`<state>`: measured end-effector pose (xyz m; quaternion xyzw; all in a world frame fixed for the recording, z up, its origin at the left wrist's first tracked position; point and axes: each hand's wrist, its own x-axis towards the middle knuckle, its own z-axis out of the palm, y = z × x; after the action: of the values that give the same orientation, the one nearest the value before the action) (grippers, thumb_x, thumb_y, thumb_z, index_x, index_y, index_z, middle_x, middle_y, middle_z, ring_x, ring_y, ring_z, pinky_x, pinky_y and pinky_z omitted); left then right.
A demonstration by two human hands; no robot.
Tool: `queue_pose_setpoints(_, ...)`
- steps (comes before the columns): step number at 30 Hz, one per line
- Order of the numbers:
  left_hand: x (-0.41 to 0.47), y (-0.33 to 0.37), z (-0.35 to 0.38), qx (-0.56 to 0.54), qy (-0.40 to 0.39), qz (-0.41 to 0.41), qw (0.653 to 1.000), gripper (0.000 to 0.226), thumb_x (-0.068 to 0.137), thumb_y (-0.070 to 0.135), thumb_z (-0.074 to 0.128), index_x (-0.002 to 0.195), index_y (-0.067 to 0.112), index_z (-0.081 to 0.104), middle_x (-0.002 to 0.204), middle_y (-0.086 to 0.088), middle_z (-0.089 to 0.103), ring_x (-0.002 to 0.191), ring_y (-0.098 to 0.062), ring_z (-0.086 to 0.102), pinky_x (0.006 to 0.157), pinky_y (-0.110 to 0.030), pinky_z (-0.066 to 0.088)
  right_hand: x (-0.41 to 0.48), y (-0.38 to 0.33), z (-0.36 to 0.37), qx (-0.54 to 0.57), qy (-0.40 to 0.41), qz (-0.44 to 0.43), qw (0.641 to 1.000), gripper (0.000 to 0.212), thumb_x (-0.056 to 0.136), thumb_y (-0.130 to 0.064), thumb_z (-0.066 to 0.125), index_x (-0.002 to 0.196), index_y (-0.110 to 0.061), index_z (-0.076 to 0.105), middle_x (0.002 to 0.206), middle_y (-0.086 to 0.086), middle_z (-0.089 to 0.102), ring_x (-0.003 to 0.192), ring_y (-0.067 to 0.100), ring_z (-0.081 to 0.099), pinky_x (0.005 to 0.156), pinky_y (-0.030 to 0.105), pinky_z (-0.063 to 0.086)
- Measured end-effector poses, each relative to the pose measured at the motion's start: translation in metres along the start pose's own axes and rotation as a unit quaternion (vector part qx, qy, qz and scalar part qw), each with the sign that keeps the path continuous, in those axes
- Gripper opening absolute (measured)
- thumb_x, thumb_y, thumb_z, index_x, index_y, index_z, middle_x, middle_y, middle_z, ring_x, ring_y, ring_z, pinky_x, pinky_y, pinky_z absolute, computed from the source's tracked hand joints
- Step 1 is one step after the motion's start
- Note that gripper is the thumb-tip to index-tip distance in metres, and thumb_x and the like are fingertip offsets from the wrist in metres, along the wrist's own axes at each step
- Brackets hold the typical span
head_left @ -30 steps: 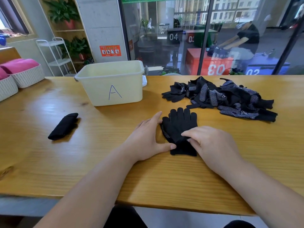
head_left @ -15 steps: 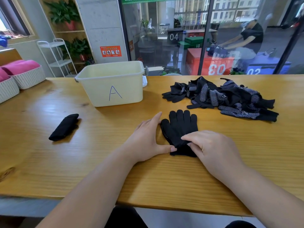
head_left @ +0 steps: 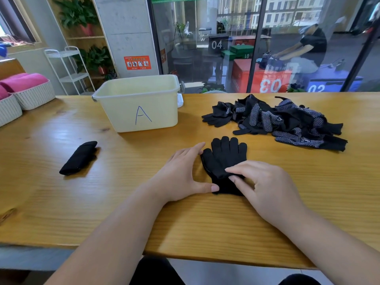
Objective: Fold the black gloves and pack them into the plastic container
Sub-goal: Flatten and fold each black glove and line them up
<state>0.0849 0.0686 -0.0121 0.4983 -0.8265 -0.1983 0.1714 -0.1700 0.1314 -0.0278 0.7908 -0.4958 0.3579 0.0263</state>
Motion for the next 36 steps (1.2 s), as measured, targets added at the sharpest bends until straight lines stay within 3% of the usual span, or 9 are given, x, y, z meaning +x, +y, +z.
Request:
queue_pose_setpoints(5,0.001,0.0,0.001,0.018,0.003,0.005,1.0,0.126,0.07,0.086,0.076,0.168,0.039,0.012,0.166,0.016,0.035,0.156,-0.008,0.02,0.129,-0.041,0.024,-0.002,-0.004,-0.002,-0.022,-0.027,-0.019,0.999,0.016,0.098,-0.033,0.072,0.111,-0.036,0.079,0.11,-0.025,0.071,0.098,0.003,0.068,0.07,0.033,0.058)
queue_pose_setpoints(10,0.002,-0.005,0.002,0.035,0.022,0.039,0.998,0.11,0.075,0.085,0.074,0.164,0.04,0.028,0.164,0.018,0.033,0.156,-0.008,0.021,0.128,-0.047,0.029,-0.014,-0.003,-0.006,-0.06,-0.076,-0.048,0.994,0.022,0.098,-0.04,0.065,0.114,-0.037,0.08,0.116,-0.026,0.068,0.108,0.0,0.063,0.074,0.017,0.046)
queue_pose_setpoints(18,0.002,-0.004,0.004,0.004,0.009,0.077,0.997,0.076,0.084,0.09,0.057,0.144,0.043,0.059,0.153,0.027,0.047,0.15,0.002,0.03,0.125,-0.042,0.033,-0.011,-0.005,-0.01,-0.019,-0.105,0.001,0.994,0.036,0.105,-0.056,0.047,0.116,-0.04,0.077,0.119,-0.029,0.063,0.116,-0.003,0.054,0.084,0.018,0.046)
queue_pose_setpoints(22,0.002,-0.002,0.009,0.055,0.034,0.075,0.995,0.064,0.09,0.083,0.058,0.139,0.042,0.061,0.149,0.024,0.048,0.14,-0.002,0.044,0.118,-0.037,0.04,-0.007,0.0,-0.01,-0.003,-0.108,0.045,0.993,0.026,0.102,-0.051,0.054,0.114,-0.039,0.075,0.116,-0.03,0.06,0.117,-0.001,0.053,0.09,0.03,0.053)
queue_pose_setpoints(26,0.002,0.002,0.01,0.081,0.045,0.078,0.993,0.062,0.091,0.077,0.062,0.14,0.039,0.057,0.149,0.023,0.046,0.135,-0.004,0.047,0.112,-0.028,0.037,0.004,0.003,-0.012,0.026,-0.084,0.092,0.992,0.016,0.101,-0.044,0.061,0.104,-0.038,0.075,0.106,-0.027,0.067,0.106,-0.001,0.06,0.091,0.029,0.05)
queue_pose_setpoints(28,0.001,0.004,0.009,0.078,0.042,0.077,0.993,0.064,0.091,0.073,0.064,0.143,0.036,0.053,0.151,0.022,0.045,0.136,-0.004,0.046,0.111,-0.025,0.034,0.018,0.009,-0.013,0.016,-0.08,0.118,0.99,0.022,0.103,-0.041,0.06,0.12,-0.036,0.074,0.123,-0.025,0.066,0.117,0.001,0.059,0.098,0.024,0.044)
queue_pose_setpoints(31,0.0,0.006,0.008,0.074,0.037,0.075,0.994,0.069,0.091,0.071,0.065,0.147,0.033,0.05,0.154,0.022,0.042,0.139,-0.004,0.044,0.115,-0.026,0.034,0.044,0.023,-0.009,-0.033,-0.227,0.103,0.968,0.054,0.107,-0.052,0.051,0.158,-0.035,0.046,0.167,-0.019,0.034,0.155,0.007,0.027,0.124,0.031,0.026)
queue_pose_setpoints(33,0.0,0.007,0.009,0.074,0.033,0.068,0.994,0.072,0.09,0.071,0.066,0.149,0.033,0.05,0.156,0.023,0.041,0.14,-0.002,0.042,0.113,-0.023,0.031,0.056,0.031,-0.001,-0.066,-0.315,0.097,0.942,0.066,0.107,-0.062,0.04,0.166,-0.037,0.028,0.175,-0.016,0.014,0.162,0.01,0.008,0.131,0.041,0.016)
queue_pose_setpoints(36,0.001,0.007,0.008,0.066,0.028,0.058,0.996,0.077,0.088,0.073,0.068,0.151,0.033,0.049,0.158,0.024,0.039,0.142,-0.002,0.042,0.115,-0.024,0.032,0.07,0.035,0.01,-0.119,-0.283,0.12,0.944,0.066,0.109,-0.061,0.032,0.168,-0.031,0.026,0.177,-0.007,0.013,0.164,0.017,0.005,0.132,0.045,0.014)
